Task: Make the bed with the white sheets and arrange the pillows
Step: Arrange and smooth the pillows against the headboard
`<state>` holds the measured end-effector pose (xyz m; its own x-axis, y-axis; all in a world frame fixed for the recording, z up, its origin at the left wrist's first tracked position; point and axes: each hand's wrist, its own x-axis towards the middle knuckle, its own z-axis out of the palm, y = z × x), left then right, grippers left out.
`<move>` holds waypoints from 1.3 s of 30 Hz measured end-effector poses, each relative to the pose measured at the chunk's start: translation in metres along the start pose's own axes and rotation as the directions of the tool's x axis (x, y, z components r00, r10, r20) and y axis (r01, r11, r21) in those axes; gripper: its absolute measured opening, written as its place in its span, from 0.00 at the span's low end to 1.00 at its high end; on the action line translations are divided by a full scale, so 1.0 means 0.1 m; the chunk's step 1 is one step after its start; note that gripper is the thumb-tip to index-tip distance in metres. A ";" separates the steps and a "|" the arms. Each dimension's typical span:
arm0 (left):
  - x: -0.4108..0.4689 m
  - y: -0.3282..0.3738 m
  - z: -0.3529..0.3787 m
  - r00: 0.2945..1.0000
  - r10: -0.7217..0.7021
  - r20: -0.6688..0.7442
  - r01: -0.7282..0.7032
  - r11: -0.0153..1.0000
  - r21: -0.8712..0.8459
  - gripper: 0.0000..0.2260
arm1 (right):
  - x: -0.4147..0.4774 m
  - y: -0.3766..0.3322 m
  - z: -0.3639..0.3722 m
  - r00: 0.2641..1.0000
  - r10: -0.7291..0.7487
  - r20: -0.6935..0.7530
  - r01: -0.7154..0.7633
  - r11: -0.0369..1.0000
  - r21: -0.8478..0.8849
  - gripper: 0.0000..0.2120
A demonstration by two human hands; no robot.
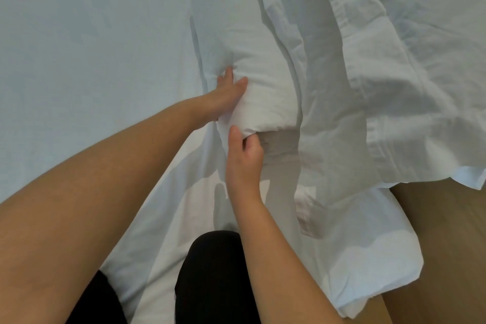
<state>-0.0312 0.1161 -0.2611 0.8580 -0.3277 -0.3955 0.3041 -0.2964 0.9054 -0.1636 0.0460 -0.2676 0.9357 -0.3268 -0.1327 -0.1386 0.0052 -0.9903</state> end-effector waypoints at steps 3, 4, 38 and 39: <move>0.06 -0.11 -0.17 0.995 -0.029 0.100 0.050 0.976 -0.211 0.31 | 0.19 -0.09 0.03 1.000 -0.020 0.022 0.021 0.999 -0.048 0.06; 0.09 -0.15 -0.22 0.993 -0.031 0.116 0.061 0.964 -0.259 0.32 | 0.21 -0.10 0.03 0.999 -0.027 0.030 0.029 0.997 -0.077 0.09; 0.00 -0.61 0.86 0.875 0.108 -0.472 -0.264 0.924 -0.278 0.31 | 1.06 -0.56 -0.22 0.815 -0.117 0.567 0.549 -0.153 -0.822 0.27; 0.00 -0.60 0.86 0.877 0.093 -0.472 -0.272 0.905 -0.326 0.31 | 1.07 -0.54 -0.20 0.799 -0.095 0.594 0.574 -0.172 -0.800 0.26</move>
<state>-0.0855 0.0564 -0.3287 0.9758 0.1084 -0.1898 0.1775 0.1135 0.9776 -0.0621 -0.0080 -0.2271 0.9534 0.2994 -0.0362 0.3016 -0.9450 0.1267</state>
